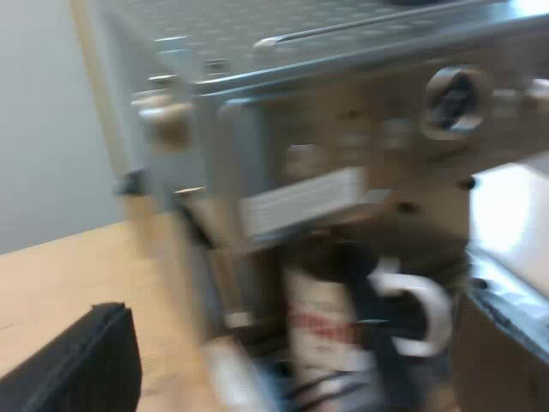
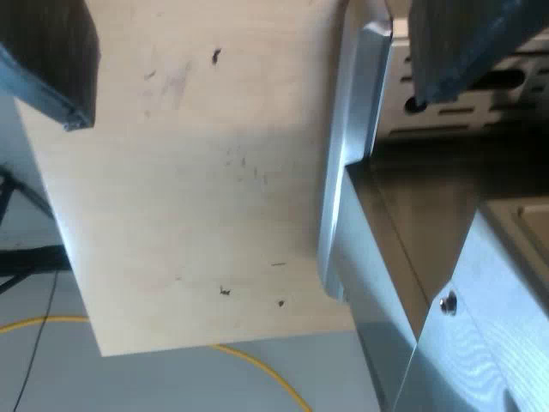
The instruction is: Place mug into machine
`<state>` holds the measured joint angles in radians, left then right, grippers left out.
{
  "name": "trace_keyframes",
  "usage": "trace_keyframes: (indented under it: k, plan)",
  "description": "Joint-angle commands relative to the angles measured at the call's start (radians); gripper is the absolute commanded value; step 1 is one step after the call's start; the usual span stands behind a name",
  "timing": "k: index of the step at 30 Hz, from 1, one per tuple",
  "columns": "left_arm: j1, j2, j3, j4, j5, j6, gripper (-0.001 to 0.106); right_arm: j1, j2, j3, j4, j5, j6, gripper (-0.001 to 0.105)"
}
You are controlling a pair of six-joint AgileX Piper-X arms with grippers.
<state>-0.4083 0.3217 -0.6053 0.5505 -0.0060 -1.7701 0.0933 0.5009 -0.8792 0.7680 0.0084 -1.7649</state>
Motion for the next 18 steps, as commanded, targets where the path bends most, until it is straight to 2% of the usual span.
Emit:
trace_keyframes:
  k: [1, 3, 5, 6, 8, 10, 12, 18]
  plan:
    - [0.092, 0.003, -0.006, -0.018, 0.006, 0.006, 0.079, -0.03, -0.046, 0.014, 0.041, -0.038, -0.016, 0.083]
    - [0.174, 0.003, -0.006, -0.018, 0.069, 0.024, 0.079, -0.041, -0.072, 0.024, 0.067, -0.036, -0.038, 0.083]
    - [0.271, -0.001, -0.006, -0.018, 0.188, 0.033, 0.079, -0.045, -0.109, 0.028, 0.092, -0.036, -0.052, 0.083]
    - [0.279, -0.002, -0.006, -0.018, 0.198, 0.032, 0.079, -0.045, -0.119, 0.027, 0.1, -0.036, -0.052, 0.083]
    - [0.346, -0.019, -0.006, -0.016, 0.347, 0.015, 0.079, -0.045, -0.133, 0.027, 0.103, -0.033, -0.052, 0.083]
    - [0.356, -0.04, -0.006, -0.016, 0.408, 0.015, 0.079, -0.045, -0.199, 0.027, 0.108, -0.026, -0.052, 0.083]
    - [0.351, -0.068, -0.006, -0.007, 0.446, 0.015, 0.079, -0.045, -0.235, 0.027, 0.113, -0.027, -0.056, 0.083]
    - [0.348, -0.218, -0.006, 0.043, 0.448, 0.015, 0.079, -0.045, -0.376, 0.027, 0.142, -0.008, -0.081, 0.083]
